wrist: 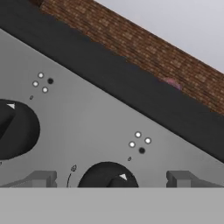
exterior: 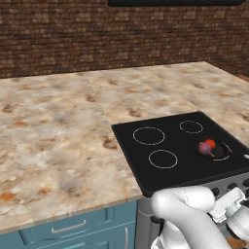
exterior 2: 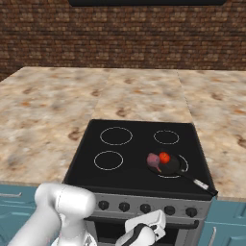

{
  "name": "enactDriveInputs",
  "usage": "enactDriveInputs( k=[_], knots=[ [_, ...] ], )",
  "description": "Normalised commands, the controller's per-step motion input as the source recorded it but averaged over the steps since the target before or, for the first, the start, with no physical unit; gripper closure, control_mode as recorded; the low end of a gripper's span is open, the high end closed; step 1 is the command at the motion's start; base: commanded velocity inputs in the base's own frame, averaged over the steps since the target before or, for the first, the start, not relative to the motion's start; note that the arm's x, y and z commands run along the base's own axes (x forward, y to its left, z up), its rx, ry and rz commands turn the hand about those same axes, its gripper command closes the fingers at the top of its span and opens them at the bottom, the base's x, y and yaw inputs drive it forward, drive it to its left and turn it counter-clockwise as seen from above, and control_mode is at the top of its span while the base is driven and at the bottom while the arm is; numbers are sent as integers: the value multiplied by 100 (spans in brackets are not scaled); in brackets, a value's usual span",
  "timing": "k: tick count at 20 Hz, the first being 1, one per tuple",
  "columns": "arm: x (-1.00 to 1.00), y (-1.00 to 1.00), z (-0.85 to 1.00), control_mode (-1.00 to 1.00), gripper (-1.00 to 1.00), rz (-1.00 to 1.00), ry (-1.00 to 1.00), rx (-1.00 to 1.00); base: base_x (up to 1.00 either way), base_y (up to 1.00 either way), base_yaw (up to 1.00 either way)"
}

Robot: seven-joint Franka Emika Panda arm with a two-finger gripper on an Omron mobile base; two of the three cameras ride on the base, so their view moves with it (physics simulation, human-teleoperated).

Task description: Place the pan on the front right burner on the stove. Then place the tomato and the onion in the pan and turn on the front right burner.

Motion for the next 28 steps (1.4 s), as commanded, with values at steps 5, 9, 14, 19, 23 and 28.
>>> enactDriveInputs(
  k=[5,9,14,19,23,28],
  knots=[
    [12,-18,-34,-100,-100,0,0,0,0,0,0],
    [13,-9,-16,-100,-100,0,0,0,0,0,0],
    [3,0,-1,-100,100,0,0,0,0,0,0],
    [0,0,2,-100,100,0,-2,0,0,0,0],
    [0,0,20,-100,100,0,-7,0,0,0,0],
    [3,5,36,-100,100,0,-17,-9,0,0,0]
  ],
)
